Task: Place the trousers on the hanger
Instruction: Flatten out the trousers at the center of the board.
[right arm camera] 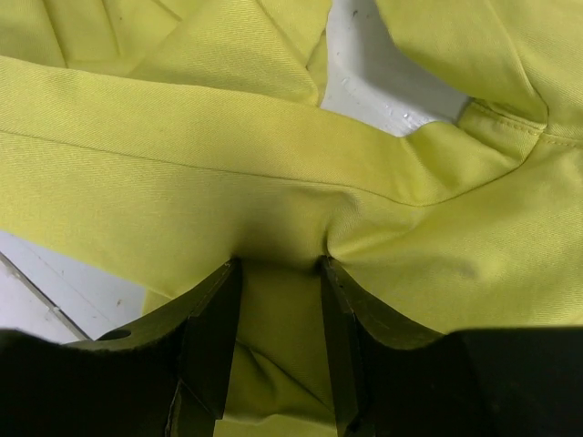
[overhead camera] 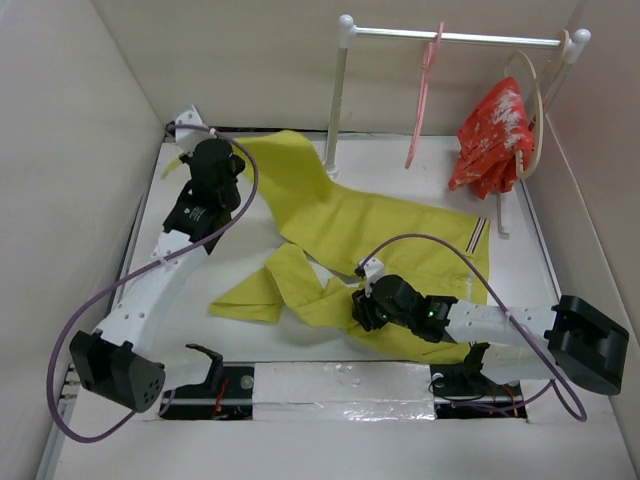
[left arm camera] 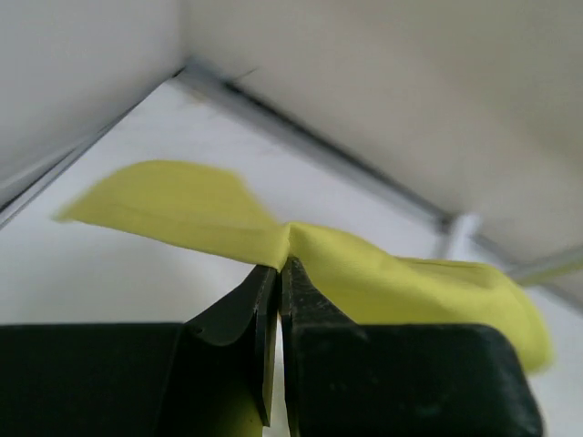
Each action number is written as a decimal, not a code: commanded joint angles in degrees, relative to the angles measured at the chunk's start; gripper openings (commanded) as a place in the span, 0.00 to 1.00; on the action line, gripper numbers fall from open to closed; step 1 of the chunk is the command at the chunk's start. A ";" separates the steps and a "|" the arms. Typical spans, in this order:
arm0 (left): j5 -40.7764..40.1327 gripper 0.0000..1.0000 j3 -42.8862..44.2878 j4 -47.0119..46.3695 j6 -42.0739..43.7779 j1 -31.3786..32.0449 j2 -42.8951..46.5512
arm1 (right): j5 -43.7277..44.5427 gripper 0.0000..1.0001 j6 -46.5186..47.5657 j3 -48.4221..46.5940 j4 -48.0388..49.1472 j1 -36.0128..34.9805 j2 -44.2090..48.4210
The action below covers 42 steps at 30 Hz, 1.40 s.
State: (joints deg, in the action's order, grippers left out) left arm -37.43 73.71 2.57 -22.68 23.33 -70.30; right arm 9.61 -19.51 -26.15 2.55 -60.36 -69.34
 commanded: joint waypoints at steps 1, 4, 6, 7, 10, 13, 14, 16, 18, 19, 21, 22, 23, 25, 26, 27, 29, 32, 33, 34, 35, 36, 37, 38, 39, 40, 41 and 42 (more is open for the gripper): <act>-1.96 0.00 -10.75 -3.17 0.20 -9.74 -0.09 | -1.17 0.46 -0.62 0.49 3.43 -0.64 -0.09; -0.36 0.00 -12.79 -0.55 -4.20 -17.59 -5.27 | -1.17 0.46 -0.53 0.14 3.26 -1.17 -0.53; 1.81 0.00 -13.51 -1.86 -3.70 -21.03 -8.25 | -0.64 0.46 -0.79 0.31 3.08 -1.17 0.08; 2.97 0.00 -12.20 -1.60 -3.69 -22.87 -8.88 | -0.55 0.47 -0.80 0.75 3.08 -1.17 0.43; 7.80 0.00 -8.78 -0.90 -3.96 -28.86 -9.33 | -0.38 0.48 -1.06 1.28 3.34 -1.17 1.93; 9.03 0.00 -3.43 -2.21 0.16 -29.40 -8.45 | -0.11 0.49 -1.06 1.54 3.61 -1.17 2.37; 10.26 0.00 -1.57 -1.96 1.13 -29.40 -8.62 | -0.03 0.49 -0.89 1.46 3.69 -1.17 2.46; 12.81 0.00 4.99 -0.03 0.71 -29.40 -9.06 | 0.41 0.50 -0.80 1.54 3.78 -1.17 2.54; 16.66 0.00 8.45 1.56 -0.78 -29.40 -9.06 | 0.85 0.51 -0.80 1.37 3.78 -1.17 2.46; 17.99 0.00 11.16 2.17 -1.40 -29.40 -8.89 | 1.03 0.53 -0.88 1.28 3.69 -1.17 2.20; 17.41 0.00 12.33 1.83 -1.67 -28.09 -8.36 | 1.38 0.56 -1.06 1.02 3.52 -1.17 2.02; 14.78 0.00 12.85 0.96 0.94 -26.16 -8.53 | 1.47 0.59 -1.15 0.84 3.34 -1.17 1.93; 12.14 0.00 13.73 0.95 2.19 -26.14 -9.32 | 1.47 0.60 -1.15 0.58 2.56 -1.17 1.93; 8.09 0.00 16.45 3.48 3.25 -27.01 -14.05 | 1.64 0.60 -1.41 0.05 1.24 -1.17 2.54; 7.03 0.03 18.64 5.67 4.12 -28.76 -15.90 | 1.73 0.61 -1.50 0.05 0.19 -1.17 3.85; 5.45 0.05 19.10 6.30 4.22 -29.39 -19.22 | 2.08 0.62 -1.76 0.05 -0.34 -1.17 4.82; 3.69 0.14 18.58 5.96 6.49 -30.10 -22.06 | 2.69 0.64 -2.20 -0.13 -2.36 -1.17 8.41; -1.76 0.21 19.27 9.10 7.47 -30.10 -28.82 | 4.89 0.65 -2.99 -0.65 -6.92 -1.17 12.64; -4.29 0.23 19.01 10.25 5.91 -30.10 -31.71 | 5.07 0.65 -3.25 -0.83 -7.81 -0.03 15.44; -5.27 0.29 18.40 11.05 4.93 -30.10 -32.43 | 5.68 0.65 -3.52 -1.00 -8.86 0.67 16.77; -5.63 0.48 15.53 10.45 4.05 -30.10 -32.88 | 6.03 0.62 -3.69 -1.18 -10.61 1.72 18.00; -4.51 0.53 13.76 9.66 2.74 -30.62 -32.27 | 6.39 0.61 -3.87 -1.36 -11.33 4.35 19.23; -3.71 0.56 12.17 8.52 2.20 -30.63 -31.40 | 7.26 0.58 -3.78 -1.44 -11.94 6.11 21.51; -2.57 0.57 8.94 5.98 1.59 -30.63 -30.26 | 7.88 0.44 -3.70 -1.36 -12.73 8.13 22.49; 0.40 0.57 7.77 5.09 0.97 -30.63 -27.81 | 8.23 0.34 -3.26 -1.79 -13.35 10.50 23.54; 1.38 0.57 7.24 4.82 -0.95 -30.63 -26.74 | 7.19 0.24 -2.73 -2.06 -13.53 16.01 25.20; 2.53 0.57 6.54 4.55 -1.75 -30.63 -25.60 | 6.75 0.06 -2.47 -2.32 -13.18 18.93 25.74; 4.71 0.57 5.92 4.20 -2.45 -29.67 -23.24 | 6.48 0.00 -2.20 -2.67 -12.75 22.01 25.92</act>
State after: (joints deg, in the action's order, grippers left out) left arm -35.29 79.33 11.44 -21.43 -6.87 -104.57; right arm 14.59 -22.17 -25.87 -9.17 -44.66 -44.88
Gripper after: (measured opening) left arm 0.571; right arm 0.041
